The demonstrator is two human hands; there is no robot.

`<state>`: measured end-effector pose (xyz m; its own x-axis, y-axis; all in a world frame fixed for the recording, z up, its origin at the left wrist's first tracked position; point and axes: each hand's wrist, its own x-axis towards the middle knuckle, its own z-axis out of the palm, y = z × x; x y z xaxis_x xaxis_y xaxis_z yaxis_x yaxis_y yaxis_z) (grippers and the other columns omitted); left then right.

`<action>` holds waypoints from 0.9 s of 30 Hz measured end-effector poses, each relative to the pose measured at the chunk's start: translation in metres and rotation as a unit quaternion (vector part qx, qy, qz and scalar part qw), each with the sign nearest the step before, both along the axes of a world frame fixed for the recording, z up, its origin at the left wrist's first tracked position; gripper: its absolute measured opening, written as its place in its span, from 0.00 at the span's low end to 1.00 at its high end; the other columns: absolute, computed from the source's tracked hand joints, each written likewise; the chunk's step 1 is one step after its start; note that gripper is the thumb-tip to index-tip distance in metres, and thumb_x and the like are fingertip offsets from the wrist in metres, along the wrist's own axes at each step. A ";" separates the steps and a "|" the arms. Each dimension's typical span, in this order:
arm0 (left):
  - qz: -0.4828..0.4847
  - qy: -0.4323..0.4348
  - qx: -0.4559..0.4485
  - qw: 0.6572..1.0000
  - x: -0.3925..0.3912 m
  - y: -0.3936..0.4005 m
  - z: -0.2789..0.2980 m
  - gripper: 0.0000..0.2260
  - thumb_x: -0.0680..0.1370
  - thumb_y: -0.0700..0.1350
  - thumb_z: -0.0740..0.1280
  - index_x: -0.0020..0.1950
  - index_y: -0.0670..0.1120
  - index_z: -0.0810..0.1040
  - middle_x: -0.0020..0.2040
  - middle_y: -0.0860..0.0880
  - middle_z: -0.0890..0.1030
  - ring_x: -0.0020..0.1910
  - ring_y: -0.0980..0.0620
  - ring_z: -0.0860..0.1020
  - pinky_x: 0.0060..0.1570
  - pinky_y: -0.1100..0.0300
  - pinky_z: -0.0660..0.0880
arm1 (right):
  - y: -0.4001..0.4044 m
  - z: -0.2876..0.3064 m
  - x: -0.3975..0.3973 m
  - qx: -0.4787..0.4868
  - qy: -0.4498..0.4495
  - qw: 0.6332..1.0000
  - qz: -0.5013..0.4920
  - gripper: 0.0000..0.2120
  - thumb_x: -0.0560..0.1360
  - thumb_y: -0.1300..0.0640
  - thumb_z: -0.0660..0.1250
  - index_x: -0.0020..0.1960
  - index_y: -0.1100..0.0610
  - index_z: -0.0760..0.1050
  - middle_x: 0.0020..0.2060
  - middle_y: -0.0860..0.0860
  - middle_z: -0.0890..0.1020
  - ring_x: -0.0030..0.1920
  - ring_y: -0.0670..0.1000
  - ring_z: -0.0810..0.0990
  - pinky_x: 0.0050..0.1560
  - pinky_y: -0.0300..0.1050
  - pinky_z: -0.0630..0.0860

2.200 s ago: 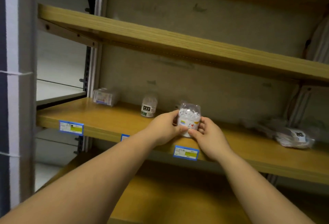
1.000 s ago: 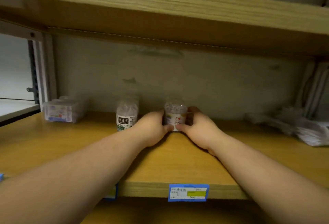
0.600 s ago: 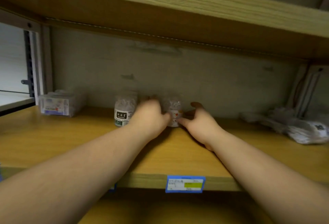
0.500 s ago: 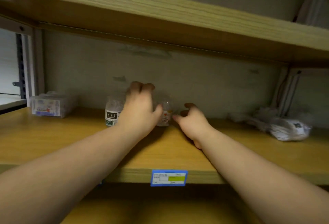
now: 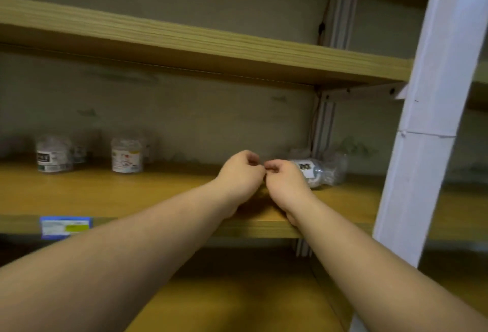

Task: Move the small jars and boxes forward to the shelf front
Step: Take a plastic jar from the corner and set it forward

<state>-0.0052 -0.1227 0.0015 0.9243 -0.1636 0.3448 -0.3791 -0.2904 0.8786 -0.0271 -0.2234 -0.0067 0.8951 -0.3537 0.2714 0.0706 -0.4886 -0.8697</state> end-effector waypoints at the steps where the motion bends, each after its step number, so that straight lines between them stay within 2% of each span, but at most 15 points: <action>1: 0.015 0.007 -0.024 1.000 -0.002 -0.023 -0.002 0.16 0.79 0.43 0.64 0.67 0.47 0.76 0.60 0.48 0.80 0.58 0.48 0.78 0.63 0.50 0.76 | -0.009 -0.003 -0.001 0.036 0.009 0.999 0.019 0.17 0.76 0.55 0.58 0.60 0.49 0.79 0.53 0.52 0.84 0.53 0.56 0.82 0.56 0.56 0.80; 3: 0.052 0.018 -0.076 0.996 0.000 -0.053 -0.003 0.15 0.79 0.42 0.63 0.66 0.47 0.76 0.60 0.47 0.80 0.59 0.46 0.79 0.63 0.50 0.76 | -0.020 -0.006 -0.003 0.110 0.005 0.993 0.037 0.16 0.76 0.56 0.56 0.58 0.49 0.79 0.51 0.53 0.84 0.51 0.57 0.83 0.52 0.57 0.82; 6: 0.087 0.055 -0.155 0.983 0.013 -0.060 -0.005 0.16 0.76 0.44 0.64 0.64 0.50 0.76 0.61 0.45 0.81 0.57 0.45 0.80 0.61 0.48 0.78 | -0.026 -0.008 -0.006 0.162 -0.045 0.985 0.024 0.18 0.80 0.65 0.58 0.66 0.50 0.75 0.57 0.47 0.81 0.59 0.50 0.79 0.59 0.45 0.76; 7: 0.103 0.056 -0.153 0.981 0.016 -0.060 -0.007 0.17 0.76 0.47 0.64 0.64 0.51 0.75 0.63 0.44 0.79 0.58 0.45 0.80 0.61 0.47 0.77 | -0.028 -0.009 -0.008 0.167 -0.064 0.984 0.021 0.19 0.80 0.66 0.58 0.67 0.50 0.73 0.59 0.46 0.80 0.61 0.48 0.78 0.59 0.43 0.76; 8: 0.123 0.040 -0.120 0.984 0.018 -0.061 -0.007 0.18 0.76 0.50 0.65 0.66 0.52 0.74 0.65 0.44 0.77 0.60 0.44 0.78 0.63 0.47 0.75 | -0.032 -0.008 -0.012 0.180 -0.072 0.981 0.018 0.20 0.81 0.65 0.59 0.68 0.49 0.72 0.59 0.45 0.79 0.60 0.47 0.78 0.55 0.40 0.76; 10: 0.151 -0.024 0.022 0.988 0.021 -0.069 -0.006 0.22 0.78 0.55 0.65 0.72 0.52 0.71 0.70 0.42 0.70 0.69 0.40 0.70 0.71 0.47 0.67 | -0.044 -0.007 -0.016 0.228 -0.068 0.971 0.011 0.20 0.80 0.64 0.61 0.70 0.49 0.69 0.58 0.45 0.75 0.56 0.47 0.75 0.43 0.35 0.71; 11: 0.141 -0.053 0.092 0.984 0.020 -0.075 -0.005 0.24 0.80 0.57 0.64 0.75 0.53 0.68 0.73 0.42 0.66 0.72 0.39 0.64 0.73 0.49 0.62 | -0.053 -0.009 -0.016 0.259 -0.063 0.964 0.004 0.22 0.80 0.64 0.62 0.71 0.49 0.67 0.58 0.46 0.74 0.55 0.47 0.73 0.41 0.36 0.70; 14: 0.108 -0.061 0.227 0.966 0.024 -0.091 -0.003 0.26 0.82 0.61 0.56 0.80 0.57 0.59 0.78 0.43 0.61 0.75 0.38 0.58 0.73 0.50 0.56 | -0.075 0.003 -0.020 0.312 -0.009 0.950 -0.003 0.25 0.80 0.64 0.62 0.76 0.54 0.61 0.63 0.53 0.73 0.53 0.50 0.70 0.47 0.43 0.68; 16: 0.103 -0.059 0.269 0.956 0.032 -0.091 -0.006 0.24 0.83 0.60 0.54 0.78 0.56 0.64 0.77 0.44 0.65 0.74 0.38 0.62 0.71 0.51 0.59 | -0.083 0.005 -0.012 0.330 0.023 0.943 0.020 0.24 0.81 0.65 0.60 0.75 0.57 0.62 0.57 0.54 0.73 0.47 0.49 0.69 0.48 0.41 0.66; 18: 0.078 -0.089 0.230 0.966 0.034 -0.090 -0.010 0.20 0.83 0.56 0.57 0.72 0.51 0.72 0.71 0.43 0.74 0.69 0.40 0.69 0.66 0.53 0.65 | -0.086 0.007 -0.010 0.318 0.041 0.947 0.014 0.22 0.81 0.65 0.61 0.74 0.58 0.64 0.52 0.52 0.71 0.41 0.47 0.69 0.44 0.38 0.67; 20: 0.056 -0.110 0.154 0.980 0.031 -0.090 -0.010 0.15 0.82 0.53 0.62 0.65 0.47 0.77 0.61 0.43 0.80 0.61 0.44 0.77 0.58 0.57 0.71 | -0.087 0.008 -0.011 0.337 0.035 0.941 0.015 0.23 0.81 0.64 0.62 0.75 0.57 0.64 0.56 0.51 0.75 0.47 0.49 0.72 0.44 0.39 0.68; 22: 0.044 -0.086 0.085 0.992 0.028 -0.087 -0.011 0.12 0.79 0.51 0.67 0.59 0.47 0.77 0.55 0.45 0.82 0.53 0.47 0.80 0.51 0.58 0.73 | -0.090 0.000 -0.009 0.364 0.022 0.931 0.027 0.23 0.81 0.61 0.63 0.75 0.55 0.64 0.64 0.53 0.77 0.54 0.51 0.76 0.40 0.39 0.70; 23: 0.036 -0.071 0.062 0.995 0.025 -0.086 -0.011 0.12 0.77 0.50 0.69 0.57 0.47 0.77 0.53 0.46 0.82 0.52 0.48 0.80 0.50 0.57 0.75 | -0.091 -0.003 -0.009 0.375 0.009 0.926 0.030 0.22 0.81 0.59 0.63 0.74 0.53 0.65 0.65 0.54 0.77 0.56 0.51 0.77 0.40 0.40 0.71; 25: 0.016 -0.039 0.037 0.998 0.020 -0.082 -0.010 0.15 0.74 0.50 0.72 0.59 0.48 0.75 0.52 0.48 0.82 0.51 0.50 0.81 0.51 0.57 0.76 | -0.094 -0.006 -0.010 0.376 -0.015 0.926 0.034 0.18 0.82 0.57 0.63 0.71 0.53 0.69 0.61 0.51 0.79 0.57 0.51 0.78 0.44 0.41 0.72; 27: -0.024 -0.011 0.008 1.000 0.014 -0.076 -0.008 0.25 0.70 0.52 0.74 0.64 0.46 0.75 0.54 0.48 0.82 0.52 0.50 0.81 0.54 0.57 0.77 | -0.093 -0.006 -0.014 0.364 -0.036 0.930 0.048 0.15 0.81 0.57 0.65 0.67 0.53 0.73 0.57 0.49 0.80 0.56 0.49 0.78 0.49 0.43 0.71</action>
<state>0.0093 -0.1988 -0.0066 0.9075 -0.2125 0.3623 -0.4122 -0.2852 0.8653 -0.0414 -0.3163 -0.0126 0.9205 -0.3872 0.0522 0.1546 0.2381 -0.9589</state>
